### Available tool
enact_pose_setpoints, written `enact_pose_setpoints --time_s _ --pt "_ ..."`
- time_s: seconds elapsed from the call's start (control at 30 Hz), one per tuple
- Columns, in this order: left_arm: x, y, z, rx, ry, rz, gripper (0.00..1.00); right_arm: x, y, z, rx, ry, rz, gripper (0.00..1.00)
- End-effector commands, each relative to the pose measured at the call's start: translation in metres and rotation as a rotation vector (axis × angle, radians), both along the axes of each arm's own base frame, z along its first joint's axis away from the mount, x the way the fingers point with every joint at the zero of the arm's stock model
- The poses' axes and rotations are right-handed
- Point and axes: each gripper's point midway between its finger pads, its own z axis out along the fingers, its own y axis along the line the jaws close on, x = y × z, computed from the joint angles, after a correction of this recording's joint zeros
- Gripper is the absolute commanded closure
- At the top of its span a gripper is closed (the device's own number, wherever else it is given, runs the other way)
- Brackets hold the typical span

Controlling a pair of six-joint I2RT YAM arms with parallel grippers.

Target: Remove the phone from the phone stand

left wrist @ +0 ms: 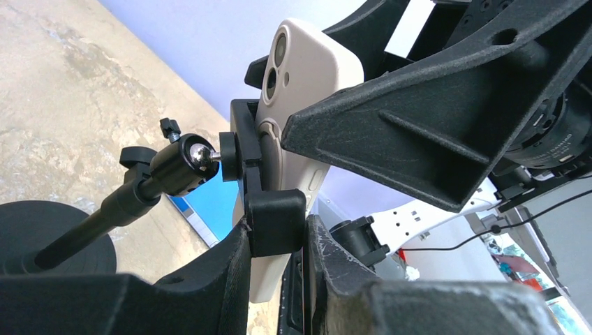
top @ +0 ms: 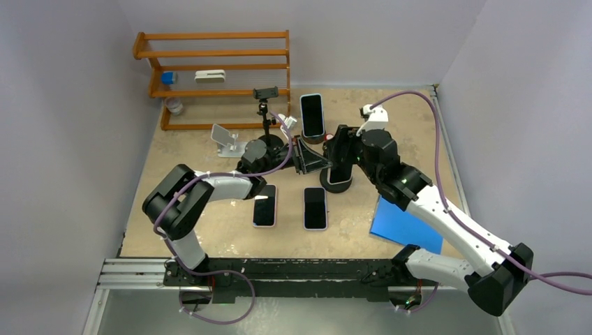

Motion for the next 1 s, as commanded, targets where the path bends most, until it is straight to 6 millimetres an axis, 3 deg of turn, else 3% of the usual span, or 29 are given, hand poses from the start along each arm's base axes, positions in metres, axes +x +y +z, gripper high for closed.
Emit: enact_pose_setpoints --time_s 0.0,0.47,0.67,0.97 --pt "0.009 0.017 -0.001 -0.042 0.054 -0.001 1.00 -0.003 -0.033 -0.014 -0.051 0.022 -0.093 1.00" --pt "0.002 0.011 -0.001 -0.068 0.084 -0.092 1.00 -0.010 -0.016 0.006 0.061 -0.026 -0.011 1.00" --pt "-0.001 0.013 0.006 -0.075 0.062 -0.102 0.72 -0.011 -0.014 0.006 0.068 -0.029 0.003 1.00" --pt "-0.004 0.014 0.017 -0.078 0.033 -0.102 0.45 -0.015 -0.010 0.011 0.084 -0.051 0.036 1.00"
